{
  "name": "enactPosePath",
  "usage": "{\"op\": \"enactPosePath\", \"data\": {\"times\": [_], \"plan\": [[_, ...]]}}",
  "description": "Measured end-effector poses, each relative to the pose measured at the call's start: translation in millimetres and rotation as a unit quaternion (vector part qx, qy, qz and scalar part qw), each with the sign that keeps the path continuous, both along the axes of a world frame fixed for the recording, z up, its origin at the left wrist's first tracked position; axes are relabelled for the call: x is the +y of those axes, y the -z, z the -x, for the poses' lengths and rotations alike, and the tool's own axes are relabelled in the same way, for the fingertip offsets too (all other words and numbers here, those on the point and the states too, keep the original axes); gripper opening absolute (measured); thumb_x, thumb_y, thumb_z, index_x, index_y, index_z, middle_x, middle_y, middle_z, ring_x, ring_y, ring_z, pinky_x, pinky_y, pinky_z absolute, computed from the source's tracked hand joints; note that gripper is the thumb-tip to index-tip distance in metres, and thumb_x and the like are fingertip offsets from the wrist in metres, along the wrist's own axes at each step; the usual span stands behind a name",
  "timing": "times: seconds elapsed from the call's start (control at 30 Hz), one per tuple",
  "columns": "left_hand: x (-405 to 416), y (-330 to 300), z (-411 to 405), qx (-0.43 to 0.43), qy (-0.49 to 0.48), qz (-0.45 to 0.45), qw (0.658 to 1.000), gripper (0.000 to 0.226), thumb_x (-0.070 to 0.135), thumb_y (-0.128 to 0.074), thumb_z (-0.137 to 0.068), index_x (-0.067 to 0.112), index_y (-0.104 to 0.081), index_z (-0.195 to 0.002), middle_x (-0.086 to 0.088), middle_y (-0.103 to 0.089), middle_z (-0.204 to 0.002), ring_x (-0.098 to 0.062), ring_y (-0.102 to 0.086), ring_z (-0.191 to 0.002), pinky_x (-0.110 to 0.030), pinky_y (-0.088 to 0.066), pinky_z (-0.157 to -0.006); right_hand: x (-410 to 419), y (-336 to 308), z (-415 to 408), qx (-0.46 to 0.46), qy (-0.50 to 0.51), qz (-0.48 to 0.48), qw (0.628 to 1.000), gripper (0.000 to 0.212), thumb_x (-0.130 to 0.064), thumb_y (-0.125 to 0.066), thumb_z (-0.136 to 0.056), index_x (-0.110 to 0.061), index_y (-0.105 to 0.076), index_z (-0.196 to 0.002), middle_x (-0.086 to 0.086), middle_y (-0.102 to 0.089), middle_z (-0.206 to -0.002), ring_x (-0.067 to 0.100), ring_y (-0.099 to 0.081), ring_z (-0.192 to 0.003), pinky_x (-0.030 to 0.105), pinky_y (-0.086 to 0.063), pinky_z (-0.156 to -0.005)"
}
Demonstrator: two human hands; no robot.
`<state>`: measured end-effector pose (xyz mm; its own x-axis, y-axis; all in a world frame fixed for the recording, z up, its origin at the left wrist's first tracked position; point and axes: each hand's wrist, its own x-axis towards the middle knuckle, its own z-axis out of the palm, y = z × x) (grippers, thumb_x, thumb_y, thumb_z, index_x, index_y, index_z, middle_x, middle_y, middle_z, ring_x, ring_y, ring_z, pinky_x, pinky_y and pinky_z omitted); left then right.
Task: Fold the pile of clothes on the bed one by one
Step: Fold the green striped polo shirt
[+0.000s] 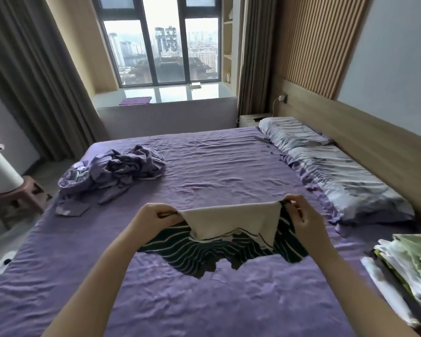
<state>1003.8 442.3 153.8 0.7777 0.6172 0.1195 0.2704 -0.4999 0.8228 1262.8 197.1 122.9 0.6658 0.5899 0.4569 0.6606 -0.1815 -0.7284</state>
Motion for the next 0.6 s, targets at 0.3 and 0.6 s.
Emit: {"op": "enactPosePath", "data": {"times": [0.3,0.6], "plan": [[-39,35,47,0.119,-0.006,0.187,0.975,0.052,0.061,-0.068,-0.073,0.01,-0.074,-0.081,-0.008,-0.066,-0.068,-0.018,-0.062,-0.061,-0.024,-0.046,-0.054,-20,29,-24,0.058,-0.182,0.169,0.967,0.019,-0.015,-0.06,-0.09,-0.033,-0.065,-0.096,-0.022,-0.066,-0.092,-0.013,-0.06,-0.08,0.002,-0.041,-0.072],[-25,121,23,0.232,-0.054,0.273,0.932,0.019,0.046,-0.063,-0.085,0.033,-0.075,-0.092,0.01,-0.073,-0.089,-0.005,-0.068,-0.081,-0.018,-0.048,-0.07,19,113,-38,0.173,-0.228,0.283,0.915,0.012,-0.023,-0.059,-0.091,-0.027,-0.065,-0.1,-0.011,-0.067,-0.094,0.004,-0.063,-0.089,0.02,-0.049,-0.079]]}}
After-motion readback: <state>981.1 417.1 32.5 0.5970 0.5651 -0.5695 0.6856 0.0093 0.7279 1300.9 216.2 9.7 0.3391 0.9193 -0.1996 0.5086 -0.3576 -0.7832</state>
